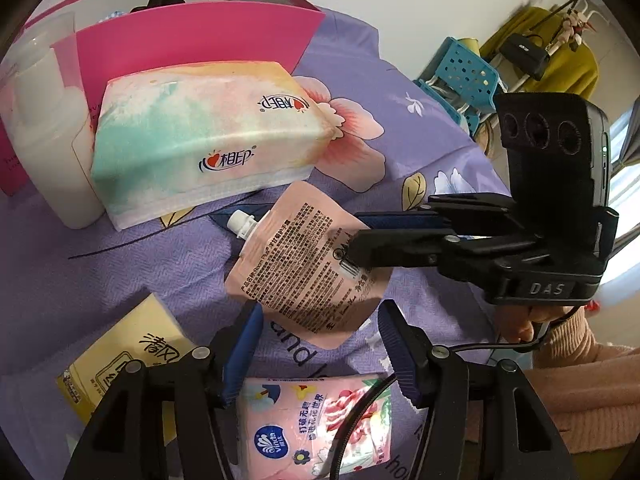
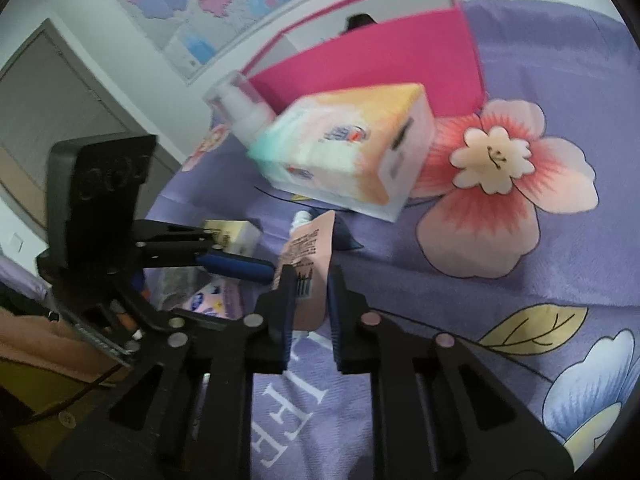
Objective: Organize soft objects
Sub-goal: 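Move the left tool to the pink squeeze pouch and grasp it, then lift the pink pouch into the pink box and open the left tool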
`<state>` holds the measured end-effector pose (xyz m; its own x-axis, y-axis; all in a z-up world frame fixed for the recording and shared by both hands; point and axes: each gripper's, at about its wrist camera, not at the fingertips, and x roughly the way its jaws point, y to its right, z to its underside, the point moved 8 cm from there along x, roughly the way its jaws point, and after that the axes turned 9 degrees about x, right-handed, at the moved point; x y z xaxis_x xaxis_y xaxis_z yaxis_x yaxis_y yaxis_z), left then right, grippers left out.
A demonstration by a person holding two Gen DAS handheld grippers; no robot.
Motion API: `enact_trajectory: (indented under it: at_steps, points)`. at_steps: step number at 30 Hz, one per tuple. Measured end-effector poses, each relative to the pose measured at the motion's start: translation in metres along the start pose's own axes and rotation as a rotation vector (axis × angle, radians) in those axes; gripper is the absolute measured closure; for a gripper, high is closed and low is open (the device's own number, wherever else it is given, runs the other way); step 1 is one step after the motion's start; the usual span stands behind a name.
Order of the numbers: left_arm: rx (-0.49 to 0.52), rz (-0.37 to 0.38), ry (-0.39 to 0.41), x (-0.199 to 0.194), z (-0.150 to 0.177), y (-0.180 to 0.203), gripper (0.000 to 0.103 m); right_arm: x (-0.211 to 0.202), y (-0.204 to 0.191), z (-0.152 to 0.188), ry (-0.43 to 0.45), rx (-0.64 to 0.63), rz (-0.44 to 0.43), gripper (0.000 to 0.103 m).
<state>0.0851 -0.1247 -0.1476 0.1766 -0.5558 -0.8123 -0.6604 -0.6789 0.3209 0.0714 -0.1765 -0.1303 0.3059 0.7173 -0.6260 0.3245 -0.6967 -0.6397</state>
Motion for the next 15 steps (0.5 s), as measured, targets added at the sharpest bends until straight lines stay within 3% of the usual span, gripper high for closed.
enact_trajectory:
  at_steps: [4,6,9,15]
  points:
    - [0.016,-0.013,0.010,0.001,0.000,0.001,0.042,0.012,-0.005,0.001,-0.057,0.019,-0.083,0.077]
    - [0.015,-0.017,0.015,0.001,0.000,0.001,0.042,0.021,-0.003,0.002,-0.064,0.003,-0.039,0.078]
    - [0.002,-0.017,0.026,0.000,-0.001,0.000,0.042,0.018,-0.004,-0.001,-0.048,0.028,-0.078,0.085]
    - [0.000,0.020,0.067,-0.010,-0.003,0.004,0.042,-0.001,-0.008,-0.007,0.019,0.030,-0.083,0.088]
